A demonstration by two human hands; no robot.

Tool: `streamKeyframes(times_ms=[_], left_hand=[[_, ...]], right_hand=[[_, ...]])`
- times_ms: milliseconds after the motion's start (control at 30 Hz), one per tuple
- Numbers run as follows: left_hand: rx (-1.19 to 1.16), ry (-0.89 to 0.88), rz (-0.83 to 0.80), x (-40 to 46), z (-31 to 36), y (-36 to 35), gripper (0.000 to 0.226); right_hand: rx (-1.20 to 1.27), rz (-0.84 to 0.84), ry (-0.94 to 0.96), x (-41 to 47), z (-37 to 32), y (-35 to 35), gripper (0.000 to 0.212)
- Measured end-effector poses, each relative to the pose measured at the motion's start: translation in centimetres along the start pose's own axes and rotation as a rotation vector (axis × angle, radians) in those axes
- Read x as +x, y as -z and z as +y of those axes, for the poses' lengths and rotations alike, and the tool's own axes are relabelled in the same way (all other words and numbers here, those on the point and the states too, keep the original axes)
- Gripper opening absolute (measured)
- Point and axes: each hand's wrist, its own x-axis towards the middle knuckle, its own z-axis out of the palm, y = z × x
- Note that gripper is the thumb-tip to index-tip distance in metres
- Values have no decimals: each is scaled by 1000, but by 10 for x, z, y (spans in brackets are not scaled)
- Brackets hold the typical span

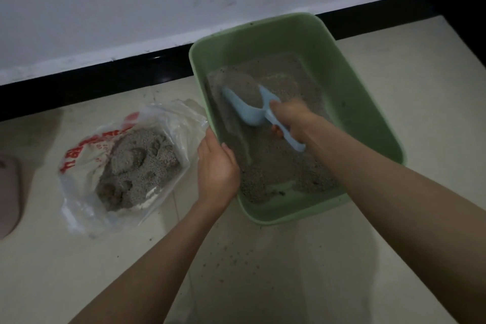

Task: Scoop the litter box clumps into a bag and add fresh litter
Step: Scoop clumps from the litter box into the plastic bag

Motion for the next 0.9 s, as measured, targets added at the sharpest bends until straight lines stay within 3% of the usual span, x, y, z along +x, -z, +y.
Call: streamKeyframes(times_ms=[100, 200, 267, 400, 633, 900], left_hand=[[31, 18, -3, -1, 2, 1, 47], [62, 14, -9, -2, 4, 2, 48], [74, 21, -18, -2, 5, 3, 49], [77, 26, -24, -3, 6, 4, 49], [123, 6, -52, 4, 8, 6, 54], [283, -48, -65, 51, 13, 8, 75]], right_hand=[[-134, 189, 114, 6, -7, 21, 42], [-507, 319, 209, 6, -4, 52, 45], [-727, 375, 263, 1, -1, 66, 42], [-926, 426, 321, -9, 8, 75, 38], [-761, 298, 328, -3, 7, 55, 34], [-483, 222, 228, 44, 6, -1, 44]])
